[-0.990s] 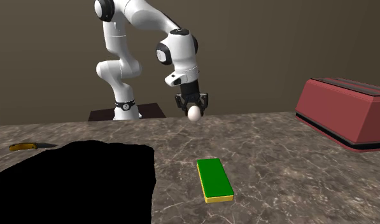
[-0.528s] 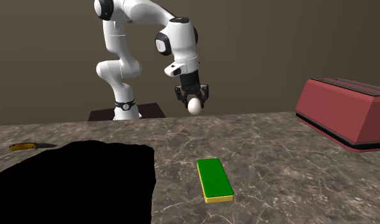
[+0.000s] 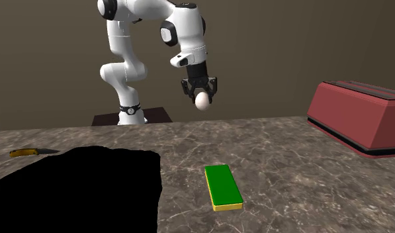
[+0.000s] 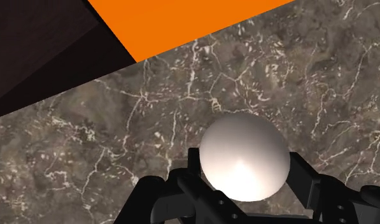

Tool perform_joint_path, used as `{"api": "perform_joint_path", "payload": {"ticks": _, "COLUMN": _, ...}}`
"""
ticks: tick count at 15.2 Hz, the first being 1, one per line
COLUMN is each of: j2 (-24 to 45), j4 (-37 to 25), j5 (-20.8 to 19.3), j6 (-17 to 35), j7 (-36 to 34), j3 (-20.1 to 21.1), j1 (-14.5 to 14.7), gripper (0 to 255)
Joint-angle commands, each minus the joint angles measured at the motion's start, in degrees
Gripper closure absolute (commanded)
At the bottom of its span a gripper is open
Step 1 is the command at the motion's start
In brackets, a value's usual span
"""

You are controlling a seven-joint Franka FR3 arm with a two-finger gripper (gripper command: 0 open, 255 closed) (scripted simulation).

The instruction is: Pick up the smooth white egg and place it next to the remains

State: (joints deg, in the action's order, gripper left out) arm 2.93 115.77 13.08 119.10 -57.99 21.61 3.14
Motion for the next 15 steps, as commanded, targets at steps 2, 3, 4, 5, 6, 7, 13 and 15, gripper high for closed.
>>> {"api": "perform_joint_path", "payload": {"ticks": 2, "j2": -0.7, "j4": -1.8, "j5": 0.0, "j6": -2.4, "j7": -0.3, "j3": -0.1, "j1": -0.1, "gripper": 255}}
{"api": "perform_joint_path", "payload": {"ticks": 3, "j2": -0.9, "j4": -2.3, "j5": 0.0, "j6": -3.2, "j7": -0.4, "j3": -0.1, "j1": -0.1, "gripper": 255}}
{"api": "perform_joint_path", "payload": {"ticks": 4, "j2": -1.1, "j4": -2.8, "j5": 0.0, "j6": -3.9, "j7": -0.5, "j3": -0.1, "j1": -0.2, "gripper": 255}}
{"api": "perform_joint_path", "payload": {"ticks": 5, "j2": -1.3, "j4": -3.4, "j5": 0.0, "j6": -4.6, "j7": -0.6, "j3": -0.1, "j1": -0.2, "gripper": 255}}
{"api": "perform_joint_path", "payload": {"ticks": 6, "j2": -1.5, "j4": -3.9, "j5": 0.0, "j6": -5.4, "j7": -0.7, "j3": -0.2, "j1": -0.2, "gripper": 255}}
{"api": "perform_joint_path", "payload": {"ticks": 7, "j2": -1.7, "j4": -4.5, "j5": 0.0, "j6": -6.1, "j7": -0.8, "j3": -0.2, "j1": -0.2, "gripper": 255}}
{"api": "perform_joint_path", "payload": {"ticks": 13, "j2": 3.4, "j4": -11.8, "j5": -2.0, "j6": -9.2, "j7": 1.8, "j3": -2.1, "j1": -2.1, "gripper": 255}}
{"api": "perform_joint_path", "payload": {"ticks": 15, "j2": 6.3, "j4": -15.6, "j5": -2.9, "j6": -10.5, "j7": 3.0, "j3": -2.9, "j1": -3.0, "gripper": 255}}
